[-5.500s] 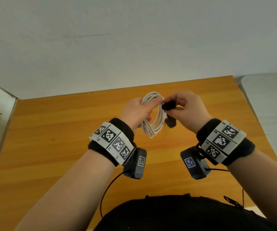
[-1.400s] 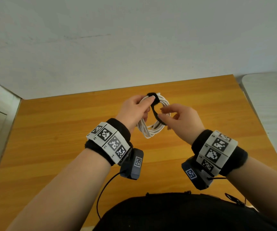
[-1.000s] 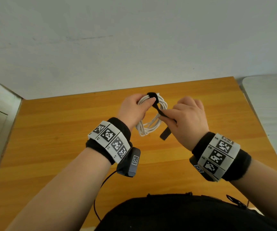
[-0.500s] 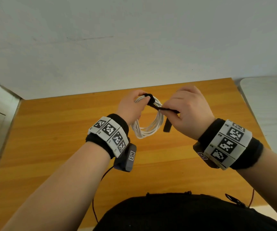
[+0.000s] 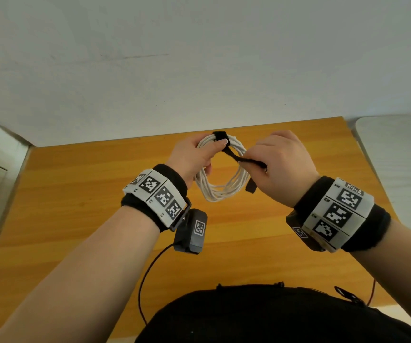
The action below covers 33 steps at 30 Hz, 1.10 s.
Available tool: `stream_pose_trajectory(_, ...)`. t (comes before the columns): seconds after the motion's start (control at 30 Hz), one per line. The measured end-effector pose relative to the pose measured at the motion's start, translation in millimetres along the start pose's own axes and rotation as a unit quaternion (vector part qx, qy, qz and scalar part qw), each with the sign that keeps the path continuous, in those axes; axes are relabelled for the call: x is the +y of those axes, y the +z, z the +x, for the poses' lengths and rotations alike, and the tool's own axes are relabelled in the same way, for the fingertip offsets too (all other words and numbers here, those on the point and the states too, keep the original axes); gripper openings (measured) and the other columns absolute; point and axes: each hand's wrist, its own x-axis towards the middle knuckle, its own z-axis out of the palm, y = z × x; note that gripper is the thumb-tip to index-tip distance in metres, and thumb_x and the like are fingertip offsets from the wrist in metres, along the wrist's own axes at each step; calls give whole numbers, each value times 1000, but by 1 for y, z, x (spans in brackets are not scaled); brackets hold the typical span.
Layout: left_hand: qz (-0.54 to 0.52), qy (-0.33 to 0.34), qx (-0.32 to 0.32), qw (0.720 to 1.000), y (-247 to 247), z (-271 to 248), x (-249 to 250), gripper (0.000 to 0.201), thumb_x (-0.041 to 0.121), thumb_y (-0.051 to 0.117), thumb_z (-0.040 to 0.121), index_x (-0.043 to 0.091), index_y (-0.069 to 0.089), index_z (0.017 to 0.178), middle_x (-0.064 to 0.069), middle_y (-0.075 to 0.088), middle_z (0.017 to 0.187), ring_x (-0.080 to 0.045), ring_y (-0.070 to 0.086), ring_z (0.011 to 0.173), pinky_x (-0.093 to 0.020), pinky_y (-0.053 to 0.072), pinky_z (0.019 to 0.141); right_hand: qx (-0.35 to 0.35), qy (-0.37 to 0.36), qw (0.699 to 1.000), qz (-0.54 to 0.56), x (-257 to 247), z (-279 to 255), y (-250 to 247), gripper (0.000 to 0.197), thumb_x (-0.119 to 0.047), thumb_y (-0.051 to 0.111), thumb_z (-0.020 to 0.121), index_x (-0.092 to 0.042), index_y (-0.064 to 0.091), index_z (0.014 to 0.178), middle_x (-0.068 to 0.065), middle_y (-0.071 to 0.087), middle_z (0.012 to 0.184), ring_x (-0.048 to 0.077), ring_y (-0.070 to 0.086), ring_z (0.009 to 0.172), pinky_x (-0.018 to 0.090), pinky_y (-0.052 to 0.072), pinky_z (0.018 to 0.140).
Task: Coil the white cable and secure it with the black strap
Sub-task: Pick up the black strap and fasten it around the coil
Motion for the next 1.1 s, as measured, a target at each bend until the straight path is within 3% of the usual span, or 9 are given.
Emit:
stream_pose_trajectory(0.1,187,73,27,979,1,0,0,24,28,58,91,15,67,110,8,54,62,-12,49,54,-22,38,51,42,5,999,15,2,4,-7,23,-25,55,85,-14,70,72,0,63,61,24,58,60,35,44,78)
stream_pose_trajectory(0.23,322,127,-21,938,5,-5,3,26,27,47,97,24,61,119,7,61,97,-10,55,79,-15,36,61,54,55,997,32,14,17,-16,21,-26,55,86,-15,73,83,0,67,69,23,60,67,37,45,79)
stream_pose_trajectory(0.4,346,134,-88,924,12,-14,12,29,24,43,98,22,56,124,7,59,96,-10,54,81,-19,38,65,-8,111,993,35,28,37,-11,22,-28,54,89,-18,73,91,-2,67,79,22,62,78,42,47,82)
stream_pose_trajectory(0.5,331,127,-112,928,15,-17,17,30,27,47,96,22,58,124,2,63,110,-15,57,97,-27,44,78,-65,137,987,43,30,43,-4,23,-28,53,90,-17,73,93,-1,70,86,23,62,84,36,45,78)
stream_pose_trajectory(0.67,306,149,-88,936,17,-18,19,22,33,66,84,23,64,103,13,60,87,-7,56,82,-11,39,63,-137,186,964,130,28,45,3,22,-27,55,90,-16,73,96,2,71,91,19,62,85,32,50,74)
stream_pose_trajectory(0.8,338,160,-74,925,19,-19,12,17,35,67,83,28,52,79,13,51,72,-4,48,65,-11,33,52,-228,252,912,231,31,41,5,16,-28,60,87,-19,72,90,2,69,81,16,63,75,20,48,63)
stream_pose_trajectory(0.93,257,148,-65,953,22,-22,9,33,32,72,79,27,48,102,9,60,83,-4,56,71,-17,39,59,-263,276,884,269,38,40,1,5,-25,65,83,-24,70,83,-1,66,79,14,59,77,33,50,77)
stream_pose_trajectory(1.03,268,162,-67,947,25,-23,7,20,33,69,82,27,56,96,15,57,82,0,54,74,-16,38,62,-216,294,895,255,44,37,8,24,-27,70,79,-22,67,102,-3,65,95,12,59,90,29,48,82)
stream_pose_trajectory(1.1,253,158,-49,953,25,-18,6,17,33,67,84,23,58,95,13,57,80,-2,54,72,-13,38,59,-109,310,916,231,43,33,12,30,-28,69,80,-19,65,108,-2,63,99,12,57,92,24,44,79)
